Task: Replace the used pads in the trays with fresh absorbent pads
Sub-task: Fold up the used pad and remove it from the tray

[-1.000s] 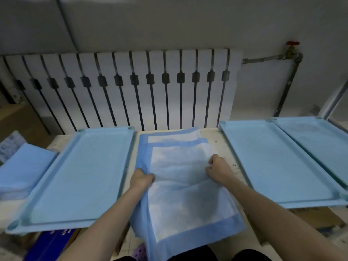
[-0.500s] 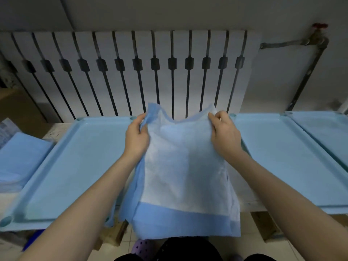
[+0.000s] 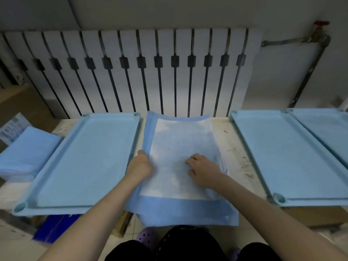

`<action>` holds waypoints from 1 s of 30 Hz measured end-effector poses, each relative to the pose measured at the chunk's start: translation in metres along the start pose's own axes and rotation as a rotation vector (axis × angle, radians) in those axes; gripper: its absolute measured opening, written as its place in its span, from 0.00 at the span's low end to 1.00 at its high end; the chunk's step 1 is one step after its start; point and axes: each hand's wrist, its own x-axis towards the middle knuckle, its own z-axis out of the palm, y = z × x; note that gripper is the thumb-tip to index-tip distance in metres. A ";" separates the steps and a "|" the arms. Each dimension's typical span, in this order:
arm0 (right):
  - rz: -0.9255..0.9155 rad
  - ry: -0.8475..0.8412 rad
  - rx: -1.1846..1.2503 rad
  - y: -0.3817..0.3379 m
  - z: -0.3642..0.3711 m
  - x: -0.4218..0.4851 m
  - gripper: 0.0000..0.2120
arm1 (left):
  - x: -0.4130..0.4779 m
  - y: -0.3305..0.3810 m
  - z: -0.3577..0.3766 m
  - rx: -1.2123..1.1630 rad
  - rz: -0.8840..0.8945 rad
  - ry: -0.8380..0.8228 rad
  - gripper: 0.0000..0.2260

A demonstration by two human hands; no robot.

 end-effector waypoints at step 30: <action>0.403 0.200 -0.096 -0.030 -0.048 -0.106 0.13 | -0.086 -0.032 -0.040 -0.477 -0.091 -0.031 0.15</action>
